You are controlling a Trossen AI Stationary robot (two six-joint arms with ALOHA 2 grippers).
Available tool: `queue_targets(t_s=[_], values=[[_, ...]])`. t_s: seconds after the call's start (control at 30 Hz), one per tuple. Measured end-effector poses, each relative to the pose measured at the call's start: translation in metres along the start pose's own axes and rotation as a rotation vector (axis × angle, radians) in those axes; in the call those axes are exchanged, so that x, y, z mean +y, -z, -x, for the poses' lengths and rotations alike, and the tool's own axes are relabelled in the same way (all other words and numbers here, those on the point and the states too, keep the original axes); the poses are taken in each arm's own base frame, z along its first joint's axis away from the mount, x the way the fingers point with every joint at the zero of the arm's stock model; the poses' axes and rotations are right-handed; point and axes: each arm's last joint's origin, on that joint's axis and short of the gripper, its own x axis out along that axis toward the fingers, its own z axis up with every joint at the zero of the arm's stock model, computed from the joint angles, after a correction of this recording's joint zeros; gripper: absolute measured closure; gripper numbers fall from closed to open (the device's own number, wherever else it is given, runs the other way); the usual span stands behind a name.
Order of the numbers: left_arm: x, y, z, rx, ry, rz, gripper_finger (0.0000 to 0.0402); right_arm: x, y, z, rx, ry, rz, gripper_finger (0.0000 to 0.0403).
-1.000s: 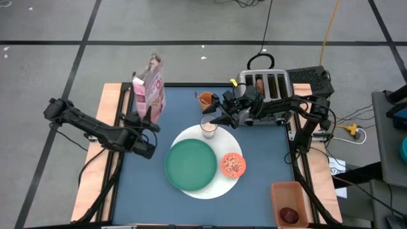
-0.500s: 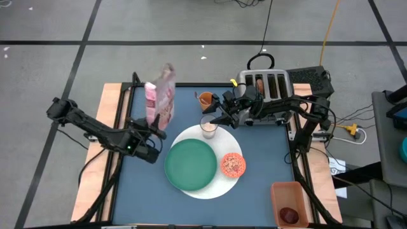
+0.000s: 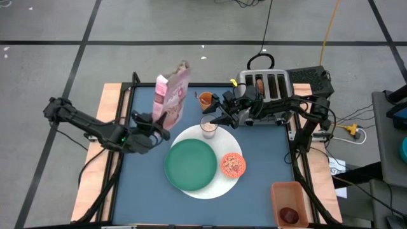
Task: Arrange a breakfast setting
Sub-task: Pour the cereal from the cereal box into the orange bowl
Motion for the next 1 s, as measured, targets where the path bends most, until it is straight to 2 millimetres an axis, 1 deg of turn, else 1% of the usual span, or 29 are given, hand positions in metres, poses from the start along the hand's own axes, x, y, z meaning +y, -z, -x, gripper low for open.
queue_targets(t_s=[0.07,0.17,0.23,0.33,0.43,0.53,0.6,0.73,0.87,1.0], values=[[0.0,-0.008,-0.002,0.007,0.043,0.01,0.027,0.0,0.0,0.0,0.0,0.0,0.0,0.0119],[-0.007,-0.02,-0.007,-0.003,0.151,-0.025,0.027,0.0,0.0,0.0,0.0,0.0,0.001,0.0119],[-0.007,-0.028,-0.012,-0.04,0.168,-0.051,0.027,0.0,0.0,0.0,0.0,0.0,-0.001,0.0119],[0.003,-0.046,-0.017,-0.1,0.181,-0.044,0.027,0.0,0.0,0.0,0.0,0.0,-0.001,0.0119],[0.019,-0.06,-0.016,-0.137,0.212,-0.024,0.027,0.0,0.0,0.0,0.0,0.0,-0.001,0.0119],[0.039,-0.063,-0.015,-0.164,0.191,0.002,0.027,0.0,0.0,0.0,0.0,0.0,-0.001,0.0119],[0.051,-0.052,-0.018,-0.175,0.184,0.027,0.027,0.0,0.0,0.0,0.0,0.0,0.0,0.0119],[0.07,-0.015,-0.029,-0.215,0.177,0.058,0.027,0.0,0.0,0.0,0.0,0.0,0.0,0.0119],[0.084,0.008,-0.042,-0.272,0.188,0.067,0.027,0.0,0.0,0.0,-0.002,0.001,0.0,0.0119],[0.094,0.032,-0.058,-0.21,0.163,0.042,0.027,0.0,0.0,0.0,-0.002,0.002,0.0,0.0119]])
